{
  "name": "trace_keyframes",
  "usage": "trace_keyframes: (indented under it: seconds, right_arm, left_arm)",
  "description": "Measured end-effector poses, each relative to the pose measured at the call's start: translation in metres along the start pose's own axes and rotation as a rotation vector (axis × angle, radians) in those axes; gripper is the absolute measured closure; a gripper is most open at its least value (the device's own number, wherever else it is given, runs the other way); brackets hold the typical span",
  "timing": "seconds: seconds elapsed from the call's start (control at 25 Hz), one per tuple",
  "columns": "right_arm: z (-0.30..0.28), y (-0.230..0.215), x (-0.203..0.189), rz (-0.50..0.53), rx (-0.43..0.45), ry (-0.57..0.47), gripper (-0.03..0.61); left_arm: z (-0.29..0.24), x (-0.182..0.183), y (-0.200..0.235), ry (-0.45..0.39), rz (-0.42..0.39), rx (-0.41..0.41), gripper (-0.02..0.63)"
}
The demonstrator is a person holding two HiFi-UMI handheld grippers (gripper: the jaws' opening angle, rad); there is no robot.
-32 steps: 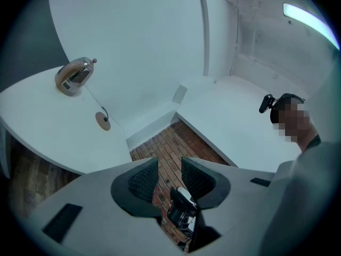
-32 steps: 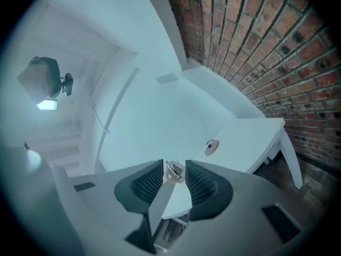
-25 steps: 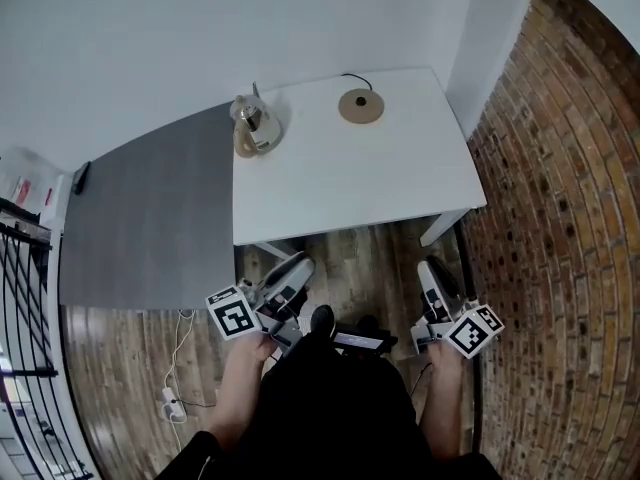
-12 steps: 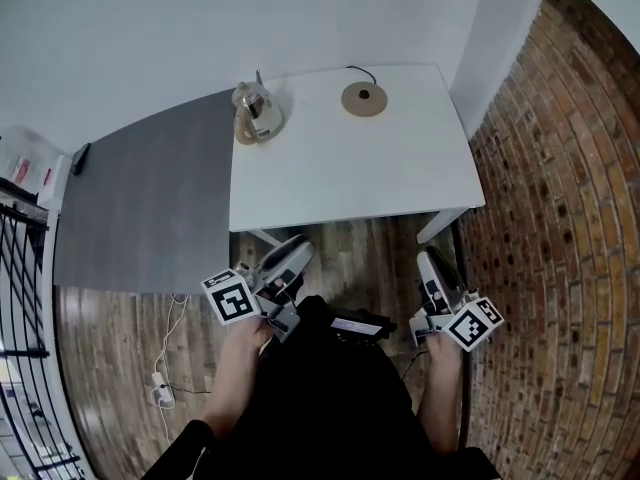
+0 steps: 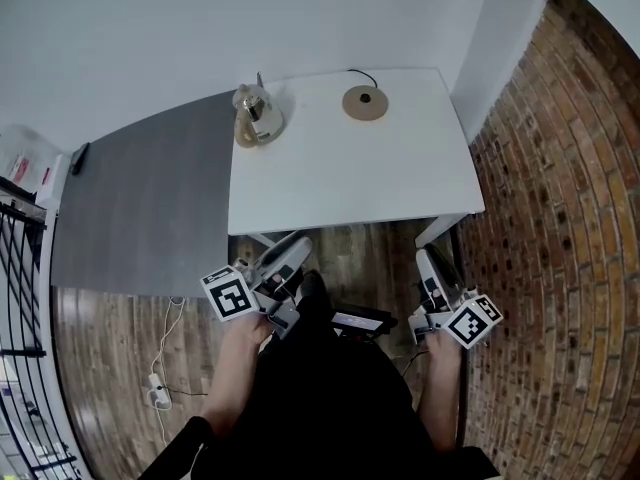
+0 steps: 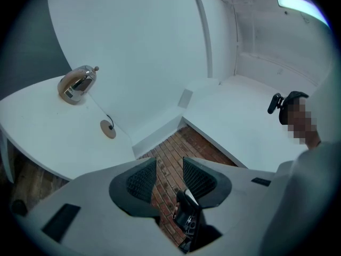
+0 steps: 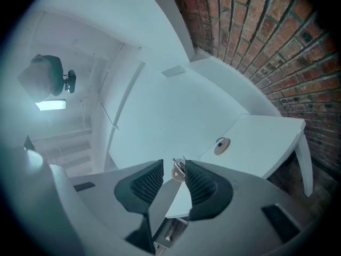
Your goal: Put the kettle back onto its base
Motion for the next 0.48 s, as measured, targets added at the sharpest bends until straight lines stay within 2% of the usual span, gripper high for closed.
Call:
trace_keyframes:
  seconds: [0.24,0.48]
  right_arm:
    - [-0.030,-0.004,0.010,0.017,-0.025,0.050,0.465]
    - [-0.076,-0.001,0.030,0.028,0.001,0.112,0.465]
  left_arm:
    - [-0.011,0.017,0.028,-0.017,0.037,-0.043,0.462]
    - [-0.016,0.050,0.053,-0.094,0.059,-0.119,0.463]
Point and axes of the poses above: the fingertips, and each gripper's own axes: z backward along the fingers, y to its left, x out of its top, the point moved 6 cm from there along z, backward along the fingers, and after that the axes turned 14 degrees about y, right-handed, at the moved point
